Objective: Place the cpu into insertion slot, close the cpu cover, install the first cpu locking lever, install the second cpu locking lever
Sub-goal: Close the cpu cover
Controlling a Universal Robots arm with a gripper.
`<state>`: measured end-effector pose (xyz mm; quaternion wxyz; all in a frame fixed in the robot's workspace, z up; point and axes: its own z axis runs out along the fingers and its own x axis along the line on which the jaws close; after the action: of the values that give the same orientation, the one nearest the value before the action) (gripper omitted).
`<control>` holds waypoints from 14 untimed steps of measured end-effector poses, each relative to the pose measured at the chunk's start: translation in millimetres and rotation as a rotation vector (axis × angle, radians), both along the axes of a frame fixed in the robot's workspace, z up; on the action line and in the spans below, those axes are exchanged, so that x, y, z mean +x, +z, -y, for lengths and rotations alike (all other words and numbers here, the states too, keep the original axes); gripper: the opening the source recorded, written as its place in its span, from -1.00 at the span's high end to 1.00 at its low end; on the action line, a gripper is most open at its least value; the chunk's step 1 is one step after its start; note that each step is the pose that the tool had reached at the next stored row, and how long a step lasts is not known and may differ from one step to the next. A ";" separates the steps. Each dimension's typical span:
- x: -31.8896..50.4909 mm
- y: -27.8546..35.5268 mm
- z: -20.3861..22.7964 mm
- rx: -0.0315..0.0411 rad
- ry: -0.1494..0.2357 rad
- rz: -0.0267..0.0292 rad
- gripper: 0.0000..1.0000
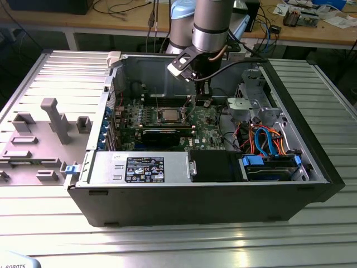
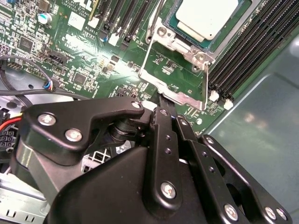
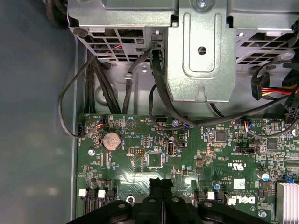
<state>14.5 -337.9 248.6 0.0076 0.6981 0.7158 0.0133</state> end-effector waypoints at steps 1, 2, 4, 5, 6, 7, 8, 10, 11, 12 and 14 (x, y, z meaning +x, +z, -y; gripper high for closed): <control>-0.6 0.0 0.0 0.0000 0.000 0.0000 0.79; -1.0 0.0 0.0 0.0000 0.000 0.0000 0.79; -1.4 0.0 0.0 0.0001 0.000 0.0000 0.79; -1.8 0.0 0.0 0.0000 0.000 0.0000 0.79; -1.9 0.0 0.0 0.0000 0.000 0.0000 0.79; -2.1 0.0 0.0 0.0000 0.000 0.0000 0.79; -2.4 0.0 0.0 0.0000 0.000 0.0000 0.79; -2.7 0.0 0.0 0.0001 0.000 0.0000 0.79; -2.7 0.0 0.0 0.0000 0.000 0.0000 0.79; -2.8 0.0 0.0 0.0001 0.000 0.0000 0.79; -2.8 0.0 0.0 0.0000 0.000 0.0000 0.79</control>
<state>11.7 -337.9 248.6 0.0076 0.6981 0.7158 0.0133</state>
